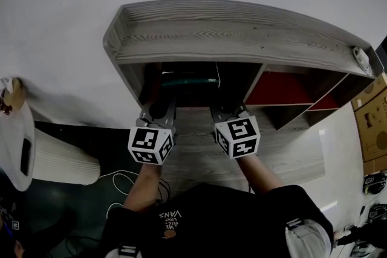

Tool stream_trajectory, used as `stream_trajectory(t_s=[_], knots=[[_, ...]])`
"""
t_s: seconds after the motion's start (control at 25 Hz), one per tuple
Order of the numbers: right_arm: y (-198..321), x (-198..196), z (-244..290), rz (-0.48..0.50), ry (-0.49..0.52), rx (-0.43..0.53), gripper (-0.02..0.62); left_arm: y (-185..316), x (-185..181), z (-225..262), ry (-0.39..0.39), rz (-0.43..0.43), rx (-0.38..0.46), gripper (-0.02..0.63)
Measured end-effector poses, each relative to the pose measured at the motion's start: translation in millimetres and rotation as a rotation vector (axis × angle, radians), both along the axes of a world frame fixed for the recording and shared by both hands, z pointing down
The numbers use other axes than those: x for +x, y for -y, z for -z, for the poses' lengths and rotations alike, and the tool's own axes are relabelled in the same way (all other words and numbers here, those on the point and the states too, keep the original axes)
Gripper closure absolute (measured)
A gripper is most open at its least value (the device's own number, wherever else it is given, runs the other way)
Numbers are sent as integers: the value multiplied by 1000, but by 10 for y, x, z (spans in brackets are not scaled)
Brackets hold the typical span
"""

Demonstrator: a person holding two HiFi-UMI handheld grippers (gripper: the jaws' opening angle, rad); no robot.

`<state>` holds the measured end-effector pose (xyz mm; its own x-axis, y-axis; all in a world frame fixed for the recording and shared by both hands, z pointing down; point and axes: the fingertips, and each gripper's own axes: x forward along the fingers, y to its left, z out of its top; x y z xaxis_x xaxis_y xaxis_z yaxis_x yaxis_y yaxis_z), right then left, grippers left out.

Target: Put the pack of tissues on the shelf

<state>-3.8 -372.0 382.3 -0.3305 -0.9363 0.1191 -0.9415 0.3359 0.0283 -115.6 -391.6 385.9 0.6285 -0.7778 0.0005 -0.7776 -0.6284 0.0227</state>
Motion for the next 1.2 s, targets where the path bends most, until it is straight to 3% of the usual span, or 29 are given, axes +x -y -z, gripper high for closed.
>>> stream_trajectory(t_s=[0.44, 1.2], knots=[[33, -36, -7, 2, -26, -20, 591, 80, -15, -2, -2, 12, -16, 552], [-310, -60, -6, 67, 86, 43, 591, -270, -43, 55, -56, 13, 33, 552]])
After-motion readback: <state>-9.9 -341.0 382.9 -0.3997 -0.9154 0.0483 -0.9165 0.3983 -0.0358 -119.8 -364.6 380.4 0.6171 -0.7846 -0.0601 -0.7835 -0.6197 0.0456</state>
